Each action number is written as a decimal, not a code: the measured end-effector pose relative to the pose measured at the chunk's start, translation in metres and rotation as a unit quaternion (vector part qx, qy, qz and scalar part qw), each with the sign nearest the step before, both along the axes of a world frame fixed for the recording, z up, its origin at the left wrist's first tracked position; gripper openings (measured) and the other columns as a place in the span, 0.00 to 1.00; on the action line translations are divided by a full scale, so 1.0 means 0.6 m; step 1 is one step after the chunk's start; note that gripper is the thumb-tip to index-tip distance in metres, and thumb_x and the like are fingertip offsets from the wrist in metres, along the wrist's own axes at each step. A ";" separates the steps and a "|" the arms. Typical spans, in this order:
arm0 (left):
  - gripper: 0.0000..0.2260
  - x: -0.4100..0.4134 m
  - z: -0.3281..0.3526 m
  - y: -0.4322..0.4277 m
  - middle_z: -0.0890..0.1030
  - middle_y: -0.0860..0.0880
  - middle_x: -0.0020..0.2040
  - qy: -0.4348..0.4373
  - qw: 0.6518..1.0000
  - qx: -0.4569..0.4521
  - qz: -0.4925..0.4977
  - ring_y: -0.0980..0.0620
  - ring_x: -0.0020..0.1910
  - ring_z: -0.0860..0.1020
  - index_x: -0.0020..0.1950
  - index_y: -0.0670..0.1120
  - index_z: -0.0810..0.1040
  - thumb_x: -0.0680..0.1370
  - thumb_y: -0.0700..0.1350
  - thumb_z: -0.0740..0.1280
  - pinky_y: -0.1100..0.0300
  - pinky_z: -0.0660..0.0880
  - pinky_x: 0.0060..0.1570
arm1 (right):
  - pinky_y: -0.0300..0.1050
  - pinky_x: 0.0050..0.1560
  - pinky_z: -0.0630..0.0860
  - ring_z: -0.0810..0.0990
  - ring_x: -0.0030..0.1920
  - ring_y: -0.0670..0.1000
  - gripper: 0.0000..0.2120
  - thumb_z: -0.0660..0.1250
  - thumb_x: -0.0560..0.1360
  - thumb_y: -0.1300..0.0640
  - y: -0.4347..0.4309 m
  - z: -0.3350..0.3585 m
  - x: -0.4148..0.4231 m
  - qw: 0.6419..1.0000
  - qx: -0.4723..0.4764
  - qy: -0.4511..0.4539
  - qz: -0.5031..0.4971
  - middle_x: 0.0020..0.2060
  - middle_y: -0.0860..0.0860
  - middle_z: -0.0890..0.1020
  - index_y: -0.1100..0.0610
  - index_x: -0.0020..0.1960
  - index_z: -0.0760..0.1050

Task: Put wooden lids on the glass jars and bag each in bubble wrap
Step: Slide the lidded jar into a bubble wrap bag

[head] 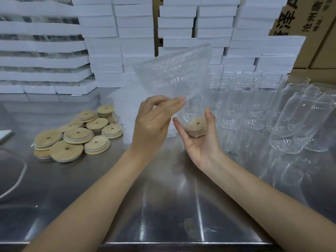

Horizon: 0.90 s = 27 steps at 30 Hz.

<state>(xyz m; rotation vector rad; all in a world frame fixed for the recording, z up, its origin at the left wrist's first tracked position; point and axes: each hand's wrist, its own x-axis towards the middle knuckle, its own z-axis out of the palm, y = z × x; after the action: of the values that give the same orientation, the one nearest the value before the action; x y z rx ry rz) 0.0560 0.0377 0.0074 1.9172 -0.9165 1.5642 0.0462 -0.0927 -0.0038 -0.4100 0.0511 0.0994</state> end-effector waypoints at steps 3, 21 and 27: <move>0.17 -0.008 0.001 -0.006 0.80 0.51 0.54 0.055 0.995 -0.073 -0.026 0.52 0.52 0.75 0.59 0.39 0.79 0.74 0.26 0.65 0.62 0.73 0.56 | 0.56 0.55 0.80 0.82 0.54 0.66 0.40 0.77 0.64 0.49 -0.001 -0.004 0.002 0.998 0.010 -0.004 0.061 0.57 0.70 0.78 0.53 0.70 0.64; 0.30 0.005 0.026 -0.001 0.75 0.47 0.65 0.508 0.642 -0.455 -0.351 0.53 0.63 0.76 0.64 0.45 0.71 0.68 0.58 0.74 0.56 0.75 0.59 | 0.47 0.53 0.80 0.80 0.53 0.58 0.31 0.77 0.66 0.58 0.007 -0.024 0.006 0.924 -0.344 -0.155 -0.059 0.54 0.59 0.73 0.48 0.59 0.61; 0.21 -0.005 0.005 -0.016 0.78 0.40 0.45 0.566 0.746 -0.213 -0.280 0.47 0.47 0.78 0.47 0.36 0.76 0.71 0.56 0.69 0.50 0.74 0.54 | 0.46 0.53 0.80 0.85 0.43 0.52 0.34 0.78 0.66 0.49 0.003 -0.023 0.002 0.920 -0.350 -0.159 -0.075 0.50 0.52 0.77 0.49 0.60 0.59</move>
<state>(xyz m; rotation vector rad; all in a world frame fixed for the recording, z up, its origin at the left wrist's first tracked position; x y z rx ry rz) 0.0532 0.0282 0.0102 1.5729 -0.4148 0.0719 0.0474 -0.0912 -0.0179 -1.1342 -0.2111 -0.1461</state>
